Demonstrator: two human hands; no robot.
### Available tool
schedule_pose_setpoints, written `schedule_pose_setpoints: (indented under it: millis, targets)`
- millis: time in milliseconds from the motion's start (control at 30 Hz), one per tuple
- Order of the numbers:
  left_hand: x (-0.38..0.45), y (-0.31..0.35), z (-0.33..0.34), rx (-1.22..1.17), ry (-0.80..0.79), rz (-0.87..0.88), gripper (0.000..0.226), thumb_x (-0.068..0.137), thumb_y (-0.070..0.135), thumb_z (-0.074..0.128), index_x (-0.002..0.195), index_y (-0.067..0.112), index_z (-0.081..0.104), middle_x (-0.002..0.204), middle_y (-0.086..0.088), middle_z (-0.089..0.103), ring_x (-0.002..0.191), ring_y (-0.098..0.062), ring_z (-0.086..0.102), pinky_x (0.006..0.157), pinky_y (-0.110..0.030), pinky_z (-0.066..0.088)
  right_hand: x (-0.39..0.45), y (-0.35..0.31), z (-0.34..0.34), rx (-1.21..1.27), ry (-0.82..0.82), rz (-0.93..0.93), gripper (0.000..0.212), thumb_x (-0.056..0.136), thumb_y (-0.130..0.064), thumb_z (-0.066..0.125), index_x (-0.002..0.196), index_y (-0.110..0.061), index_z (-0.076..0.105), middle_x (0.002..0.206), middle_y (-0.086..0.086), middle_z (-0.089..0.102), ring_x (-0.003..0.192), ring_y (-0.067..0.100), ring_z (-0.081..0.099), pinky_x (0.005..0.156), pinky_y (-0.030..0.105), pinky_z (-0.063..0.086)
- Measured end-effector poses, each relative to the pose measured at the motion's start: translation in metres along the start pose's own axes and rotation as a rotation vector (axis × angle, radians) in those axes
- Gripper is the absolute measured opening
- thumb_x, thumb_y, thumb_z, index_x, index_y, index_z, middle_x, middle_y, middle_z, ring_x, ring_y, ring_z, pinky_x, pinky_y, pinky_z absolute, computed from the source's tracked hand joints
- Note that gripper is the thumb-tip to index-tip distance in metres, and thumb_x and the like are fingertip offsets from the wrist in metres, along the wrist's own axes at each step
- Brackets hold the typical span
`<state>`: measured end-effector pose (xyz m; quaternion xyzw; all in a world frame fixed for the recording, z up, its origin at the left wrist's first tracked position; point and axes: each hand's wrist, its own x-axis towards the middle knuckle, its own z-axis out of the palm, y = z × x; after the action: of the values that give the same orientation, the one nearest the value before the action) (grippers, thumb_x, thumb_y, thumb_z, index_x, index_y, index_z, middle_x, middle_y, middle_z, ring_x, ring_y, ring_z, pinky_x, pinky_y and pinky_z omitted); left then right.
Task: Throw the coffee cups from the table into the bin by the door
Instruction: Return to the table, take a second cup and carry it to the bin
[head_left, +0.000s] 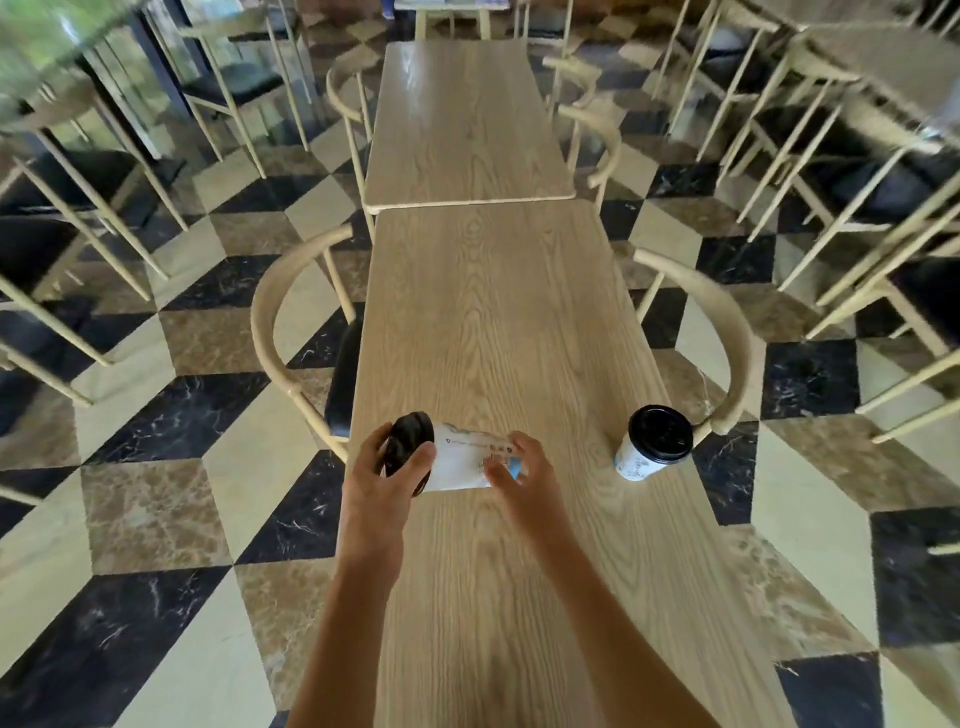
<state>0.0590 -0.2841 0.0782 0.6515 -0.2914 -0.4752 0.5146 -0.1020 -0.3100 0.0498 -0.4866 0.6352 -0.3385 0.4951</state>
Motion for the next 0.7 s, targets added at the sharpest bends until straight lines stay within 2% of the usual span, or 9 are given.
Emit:
schedule_pose_setpoints:
  millis: [100,233,300,333,433,500,567,633,700]
  targets:
    - [-0.023,0.006,0.029,-0.025,-0.065,0.027,0.074,0.064,0.05,0.079,0.132,0.029,0.06,0.124,0.002,0.067,0.115,-0.017,0.064,0.098,-0.043,0.054,-0.018,-0.001,-0.038,0.077,0.074,0.001,0.055,0.09,-0.027,0.064,0.14,-0.018,0.042,0.128,-0.002,0.054,0.117,0.018,0.056,0.096,0.029,0.044]
    - [-0.057,0.009,0.081,-0.05,-0.203,0.027,0.08,0.059,0.047,0.083,0.132,0.026,0.06,0.126,-0.002,0.068,0.115,-0.021,0.067,0.098,-0.047,0.054,-0.05,0.012,-0.105,0.183,0.188,-0.032,0.051,0.089,-0.025,0.066,0.136,-0.013,0.048,0.123,0.002,0.061,0.113,0.019,0.06,0.098,0.035,0.049]
    - [-0.082,0.01,0.114,-0.037,-0.275,0.046,0.074,0.058,0.045,0.083,0.127,0.029,0.063,0.124,-0.002,0.07,0.113,-0.019,0.068,0.098,-0.048,0.053,-0.071,0.022,-0.145,0.254,0.264,-0.075,0.038,0.089,-0.021,0.068,0.124,-0.012,0.056,0.108,-0.002,0.066,0.1,0.015,0.064,0.085,0.024,0.053]
    - [-0.097,0.011,0.132,-0.03,-0.319,0.056,0.068,0.058,0.045,0.083,0.123,0.033,0.065,0.122,-0.001,0.07,0.112,-0.018,0.068,0.098,-0.048,0.054,-0.084,0.029,-0.166,0.273,0.305,-0.081,0.035,0.089,-0.023,0.068,0.122,-0.016,0.057,0.108,-0.004,0.065,0.099,0.014,0.064,0.081,0.02,0.052]
    - [-0.152,0.003,0.193,-0.005,-0.439,0.075,0.049,0.058,0.046,0.082,0.105,0.047,0.069,0.115,0.003,0.073,0.106,-0.016,0.071,0.093,-0.045,0.057,-0.13,0.056,-0.236,0.323,0.41,-0.053,0.051,0.089,-0.028,0.068,0.134,-0.012,0.05,0.122,0.008,0.062,0.105,0.021,0.064,0.081,0.026,0.053]
    - [-0.195,-0.005,0.234,0.025,-0.527,0.091,0.048,0.06,0.05,0.08,0.106,0.048,0.068,0.115,0.006,0.073,0.107,-0.012,0.07,0.093,-0.041,0.056,-0.163,0.079,-0.285,0.335,0.515,-0.063,0.052,0.089,-0.024,0.068,0.136,-0.01,0.049,0.119,0.009,0.062,0.103,0.024,0.065,0.08,0.03,0.055]
    - [-0.249,-0.016,0.278,0.066,-0.648,0.104,0.053,0.063,0.05,0.077,0.114,0.042,0.065,0.117,0.009,0.072,0.107,-0.008,0.068,0.09,-0.034,0.055,-0.206,0.103,-0.339,0.328,0.62,-0.07,0.053,0.089,-0.025,0.068,0.136,-0.011,0.048,0.123,0.004,0.06,0.107,0.019,0.063,0.083,0.024,0.054]
    - [-0.303,-0.029,0.321,0.093,-0.76,0.113,0.044,0.071,0.043,0.077,0.112,0.041,0.063,0.115,0.011,0.07,0.101,-0.003,0.067,0.078,-0.022,0.053,-0.251,0.132,-0.388,0.351,0.707,-0.072,0.06,0.089,-0.029,0.068,0.141,-0.013,0.044,0.133,0.004,0.055,0.116,0.019,0.058,0.089,0.023,0.053]
    - [-0.361,-0.046,0.364,0.125,-0.849,0.122,0.036,0.083,0.031,0.076,0.115,0.036,0.059,0.118,0.01,0.066,0.102,-0.004,0.064,0.081,-0.021,0.048,-0.301,0.16,-0.437,0.364,0.805,-0.07,0.062,0.088,-0.031,0.069,0.142,-0.015,0.043,0.137,0.004,0.053,0.12,0.019,0.057,0.083,0.014,0.052]
